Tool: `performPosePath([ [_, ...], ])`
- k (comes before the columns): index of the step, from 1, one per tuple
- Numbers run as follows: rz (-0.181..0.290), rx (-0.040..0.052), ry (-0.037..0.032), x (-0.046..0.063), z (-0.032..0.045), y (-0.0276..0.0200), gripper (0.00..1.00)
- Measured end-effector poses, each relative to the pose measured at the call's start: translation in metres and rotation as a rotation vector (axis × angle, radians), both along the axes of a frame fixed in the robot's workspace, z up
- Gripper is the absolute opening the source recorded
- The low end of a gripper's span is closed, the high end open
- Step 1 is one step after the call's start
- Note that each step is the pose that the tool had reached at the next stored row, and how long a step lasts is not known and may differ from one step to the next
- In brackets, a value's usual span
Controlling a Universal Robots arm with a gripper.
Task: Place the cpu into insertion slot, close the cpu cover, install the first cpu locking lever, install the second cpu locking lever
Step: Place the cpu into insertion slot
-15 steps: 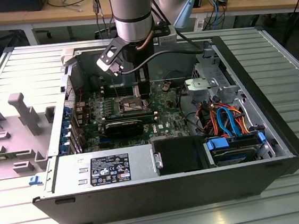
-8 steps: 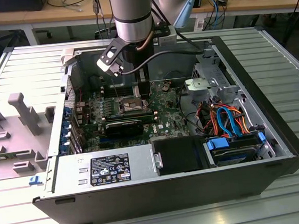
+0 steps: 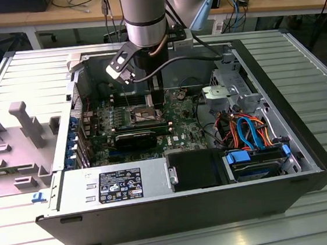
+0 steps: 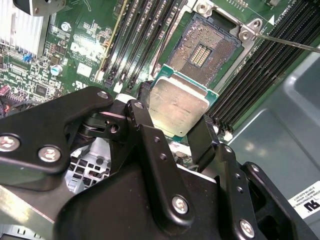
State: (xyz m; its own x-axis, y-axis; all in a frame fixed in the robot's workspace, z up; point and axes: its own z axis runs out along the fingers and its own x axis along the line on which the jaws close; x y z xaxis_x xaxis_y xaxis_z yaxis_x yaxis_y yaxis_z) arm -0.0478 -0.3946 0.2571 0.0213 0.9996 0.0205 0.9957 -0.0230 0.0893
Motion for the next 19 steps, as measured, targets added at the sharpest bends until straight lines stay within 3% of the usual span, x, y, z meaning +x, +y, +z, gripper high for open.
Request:
performPosePath([
  [19, 0.000, 0.0000, 0.0000, 0.0000, -0.0038, 0.0000, 0.54],
])
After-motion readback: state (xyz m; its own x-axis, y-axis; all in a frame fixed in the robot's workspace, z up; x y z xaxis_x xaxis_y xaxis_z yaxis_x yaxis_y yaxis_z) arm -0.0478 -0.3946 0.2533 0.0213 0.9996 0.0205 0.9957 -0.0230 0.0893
